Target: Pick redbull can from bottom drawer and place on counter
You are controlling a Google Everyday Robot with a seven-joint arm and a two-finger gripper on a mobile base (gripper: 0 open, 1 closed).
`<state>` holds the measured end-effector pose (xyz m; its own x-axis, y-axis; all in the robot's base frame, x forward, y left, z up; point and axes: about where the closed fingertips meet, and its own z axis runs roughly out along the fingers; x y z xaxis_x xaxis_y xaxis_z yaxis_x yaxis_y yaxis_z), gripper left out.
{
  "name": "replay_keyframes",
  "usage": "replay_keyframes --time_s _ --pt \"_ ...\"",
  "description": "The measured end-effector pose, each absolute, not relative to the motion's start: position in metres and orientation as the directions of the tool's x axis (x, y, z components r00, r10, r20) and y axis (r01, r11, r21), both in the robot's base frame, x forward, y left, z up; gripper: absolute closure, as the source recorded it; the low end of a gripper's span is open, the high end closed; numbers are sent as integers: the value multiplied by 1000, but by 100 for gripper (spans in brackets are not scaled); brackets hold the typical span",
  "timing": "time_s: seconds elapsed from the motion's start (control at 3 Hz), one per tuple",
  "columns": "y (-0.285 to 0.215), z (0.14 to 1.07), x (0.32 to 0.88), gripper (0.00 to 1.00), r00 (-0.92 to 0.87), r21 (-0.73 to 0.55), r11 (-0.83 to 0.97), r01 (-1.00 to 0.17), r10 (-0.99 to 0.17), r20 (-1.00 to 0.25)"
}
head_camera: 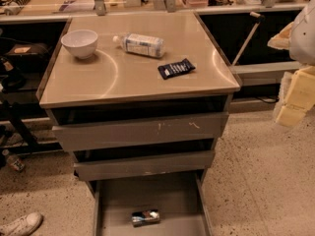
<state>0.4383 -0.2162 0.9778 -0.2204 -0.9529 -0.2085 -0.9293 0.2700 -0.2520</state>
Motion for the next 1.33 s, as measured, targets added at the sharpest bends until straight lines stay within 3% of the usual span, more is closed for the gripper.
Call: replay_keyframes --time_s 0.67,1.33 --pt "-211 941 439 0 -204 -234 253 -939 -955 -217" --pt "-162 761 433 0 -57 -106 92 -990 -953 -296"
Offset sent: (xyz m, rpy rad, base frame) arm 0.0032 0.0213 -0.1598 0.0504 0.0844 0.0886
